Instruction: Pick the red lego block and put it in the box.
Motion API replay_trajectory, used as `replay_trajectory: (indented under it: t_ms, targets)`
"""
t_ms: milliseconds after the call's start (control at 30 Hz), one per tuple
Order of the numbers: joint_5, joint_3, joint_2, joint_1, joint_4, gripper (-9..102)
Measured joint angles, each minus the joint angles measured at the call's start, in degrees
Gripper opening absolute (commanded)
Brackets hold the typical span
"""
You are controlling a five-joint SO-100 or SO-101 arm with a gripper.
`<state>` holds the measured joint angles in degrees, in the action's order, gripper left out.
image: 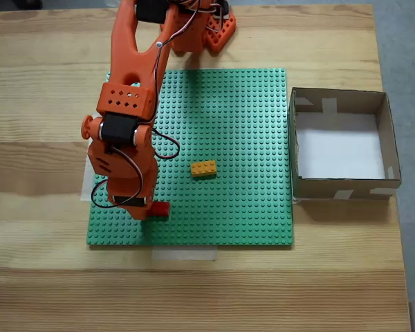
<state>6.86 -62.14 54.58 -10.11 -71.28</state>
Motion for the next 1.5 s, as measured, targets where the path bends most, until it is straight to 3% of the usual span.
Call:
replay_trajectory:
  t_ms: [467,1500]
  targets:
    - [0.00,-0.09,0.00,-0.18,0.44,2]
    - [0.09,-4.04,5.19,-0.62,1.58,-1]
